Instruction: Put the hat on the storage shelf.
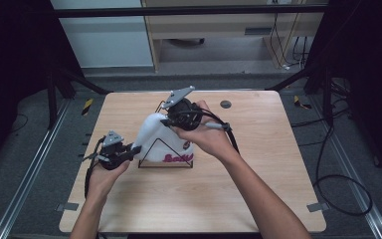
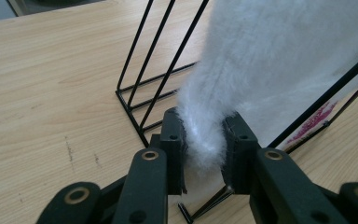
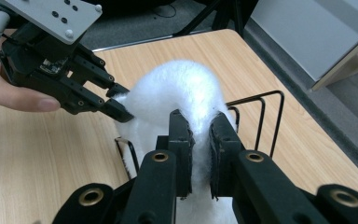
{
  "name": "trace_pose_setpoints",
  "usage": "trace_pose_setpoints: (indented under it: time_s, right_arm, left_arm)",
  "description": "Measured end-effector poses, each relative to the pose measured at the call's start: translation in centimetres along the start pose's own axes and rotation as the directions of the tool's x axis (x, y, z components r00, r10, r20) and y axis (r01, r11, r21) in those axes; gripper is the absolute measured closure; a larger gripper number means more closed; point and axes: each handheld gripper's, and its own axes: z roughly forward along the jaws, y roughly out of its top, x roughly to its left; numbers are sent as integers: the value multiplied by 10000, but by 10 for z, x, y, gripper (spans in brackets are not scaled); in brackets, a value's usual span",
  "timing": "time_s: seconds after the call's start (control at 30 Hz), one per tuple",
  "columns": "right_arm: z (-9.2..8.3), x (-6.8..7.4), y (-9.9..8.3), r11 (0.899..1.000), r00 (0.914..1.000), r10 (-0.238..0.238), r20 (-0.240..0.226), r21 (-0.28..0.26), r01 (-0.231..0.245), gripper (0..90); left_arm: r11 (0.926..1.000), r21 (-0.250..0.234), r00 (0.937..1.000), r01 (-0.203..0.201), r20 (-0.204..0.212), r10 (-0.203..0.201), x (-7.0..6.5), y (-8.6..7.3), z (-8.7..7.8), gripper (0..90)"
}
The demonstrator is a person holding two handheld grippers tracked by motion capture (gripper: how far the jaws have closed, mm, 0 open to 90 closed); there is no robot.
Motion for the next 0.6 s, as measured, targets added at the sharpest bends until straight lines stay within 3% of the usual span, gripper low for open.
trace_pose_setpoints:
  time_s: [0.43, 0.6]
  right_arm:
    - [10, 6, 0, 9992, 9999, -35, -150, 390, 41, 802]
    - [15, 8, 1, 9988, 9996, 80, -272, 490, -66, 692]
  left_arm:
    - [9991, -108, 9991, 404, -129, -405, 8, -10, -3, 687]
    - [9983, -277, 9986, 507, -158, -512, 11, -14, -13, 622]
